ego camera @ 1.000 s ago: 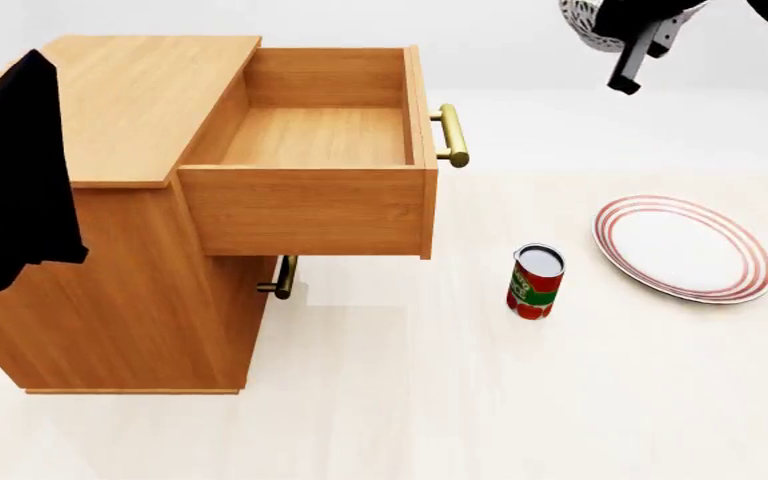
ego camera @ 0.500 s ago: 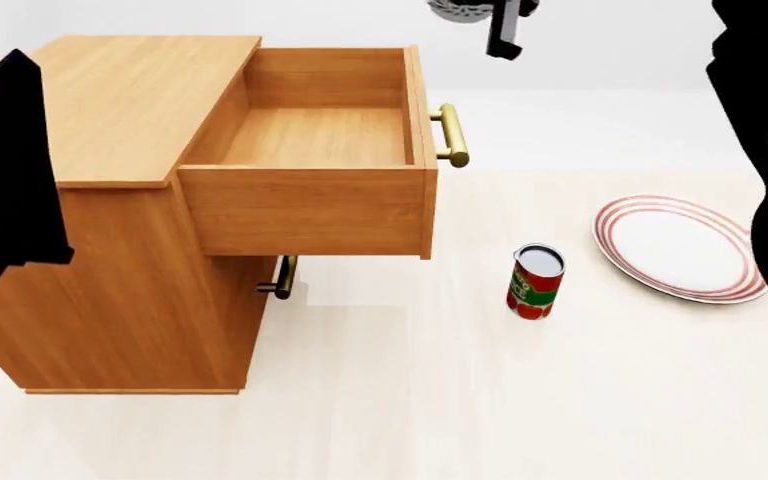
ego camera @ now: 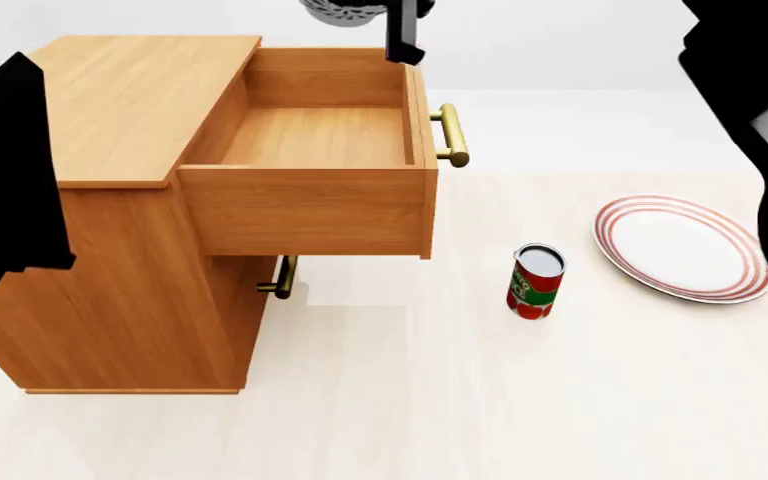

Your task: Put the bowl in the top drawer of the cabinet.

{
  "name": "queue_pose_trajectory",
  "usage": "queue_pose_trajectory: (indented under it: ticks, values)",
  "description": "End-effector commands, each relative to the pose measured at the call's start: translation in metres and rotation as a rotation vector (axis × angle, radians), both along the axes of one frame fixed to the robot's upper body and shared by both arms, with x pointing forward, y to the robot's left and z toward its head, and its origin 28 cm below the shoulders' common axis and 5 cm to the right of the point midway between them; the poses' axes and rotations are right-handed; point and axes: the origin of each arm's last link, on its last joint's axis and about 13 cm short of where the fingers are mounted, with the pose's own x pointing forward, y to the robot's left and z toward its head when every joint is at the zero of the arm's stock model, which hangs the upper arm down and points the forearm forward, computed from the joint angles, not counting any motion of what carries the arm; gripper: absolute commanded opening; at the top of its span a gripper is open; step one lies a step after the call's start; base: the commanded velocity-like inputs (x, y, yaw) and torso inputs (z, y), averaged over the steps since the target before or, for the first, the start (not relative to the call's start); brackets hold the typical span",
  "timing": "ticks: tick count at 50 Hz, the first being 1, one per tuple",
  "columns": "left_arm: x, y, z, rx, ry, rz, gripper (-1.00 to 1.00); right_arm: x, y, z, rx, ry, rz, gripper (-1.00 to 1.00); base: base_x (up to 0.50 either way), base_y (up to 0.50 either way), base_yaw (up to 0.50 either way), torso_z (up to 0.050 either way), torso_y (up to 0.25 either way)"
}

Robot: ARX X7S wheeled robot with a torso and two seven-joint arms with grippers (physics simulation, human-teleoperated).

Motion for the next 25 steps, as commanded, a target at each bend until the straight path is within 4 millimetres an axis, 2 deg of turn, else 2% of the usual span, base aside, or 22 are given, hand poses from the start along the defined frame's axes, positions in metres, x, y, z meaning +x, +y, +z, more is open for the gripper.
queue_pose_trajectory:
  ticks: [1, 10, 20, 25]
  values:
    - [-0.0027, -0.0004, -0.0016, -0.007, -0.018, -0.012, 1.00, -0.0073, 0.0169, 0.0003, 0.020, 0.009, 0.097, -1.00, 0.00, 0.00, 0.00, 0.000, 0.000]
    - [-0.0054, 0.0007, -0.0018, 0.013, -0.052, -0.016, 1.00, -0.0047, 0.0171, -0.0040, -0.008, 0.002, 0.082, -1.00, 0.00, 0.00, 0.00, 0.000, 0.000]
    - [-0.0050, 0.0005, -0.0016, 0.022, -0.061, -0.020, 1.00, -0.0059, 0.0116, 0.0016, -0.010, -0.040, 0.027, -1.00, 0.00, 0.00, 0.00, 0.000, 0.001]
    - [-0.0046, 0.0000, -0.0021, 0.024, -0.058, -0.023, 1.00, -0.0082, 0.0123, 0.0048, -0.008, -0.054, 0.028, -1.00, 0.00, 0.00, 0.00, 0.000, -0.107]
